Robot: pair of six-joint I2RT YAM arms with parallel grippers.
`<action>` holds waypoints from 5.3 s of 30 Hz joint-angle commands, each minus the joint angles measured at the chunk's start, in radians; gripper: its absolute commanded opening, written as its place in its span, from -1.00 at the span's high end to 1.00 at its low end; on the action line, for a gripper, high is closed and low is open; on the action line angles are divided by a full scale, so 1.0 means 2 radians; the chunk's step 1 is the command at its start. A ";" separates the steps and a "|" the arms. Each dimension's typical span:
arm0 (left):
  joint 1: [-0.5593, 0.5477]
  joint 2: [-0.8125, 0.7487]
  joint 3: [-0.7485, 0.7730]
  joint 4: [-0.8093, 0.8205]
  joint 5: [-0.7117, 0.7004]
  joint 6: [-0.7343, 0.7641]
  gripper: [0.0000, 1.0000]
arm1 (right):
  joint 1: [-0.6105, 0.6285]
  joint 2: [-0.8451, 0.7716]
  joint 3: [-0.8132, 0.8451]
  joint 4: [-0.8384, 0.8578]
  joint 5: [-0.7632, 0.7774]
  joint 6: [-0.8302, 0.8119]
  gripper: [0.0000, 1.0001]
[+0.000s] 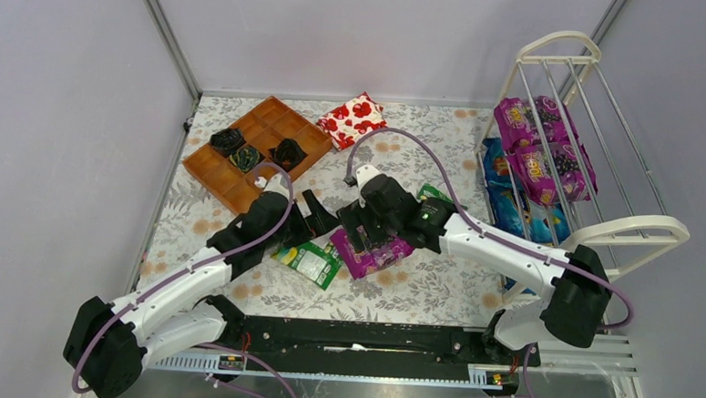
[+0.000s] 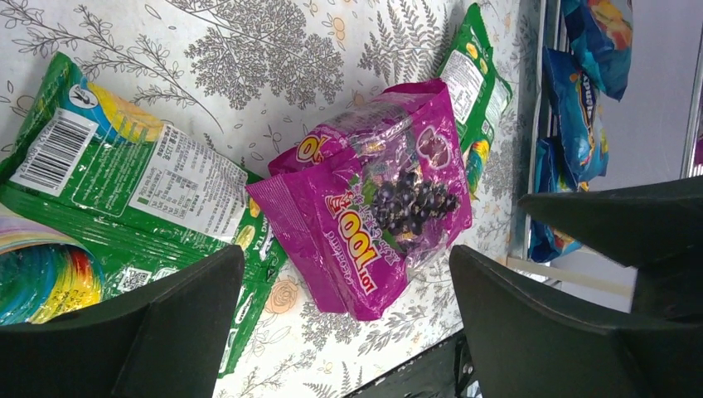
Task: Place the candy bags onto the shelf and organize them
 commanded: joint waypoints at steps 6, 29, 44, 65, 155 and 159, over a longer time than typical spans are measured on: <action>0.013 -0.048 -0.023 0.005 -0.031 -0.042 -0.97 | 0.033 0.018 -0.050 0.033 -0.059 0.020 -0.58; 0.058 -0.084 -0.053 -0.017 -0.004 -0.039 -0.97 | 0.143 0.157 -0.007 0.032 0.194 -0.007 0.16; 0.101 -0.072 -0.101 0.105 0.119 -0.075 -0.98 | 0.122 0.013 -0.108 0.165 0.140 0.033 1.00; 0.014 0.264 -0.152 0.573 0.135 -0.278 -0.77 | 0.056 -0.067 -0.186 0.246 0.059 0.087 1.00; 0.018 0.312 -0.120 0.595 0.191 -0.226 -0.49 | -0.241 0.057 -0.155 0.258 -0.137 0.221 1.00; -0.004 0.341 -0.097 0.585 0.178 -0.227 -0.49 | -0.241 0.042 -0.173 0.272 -0.129 0.238 1.00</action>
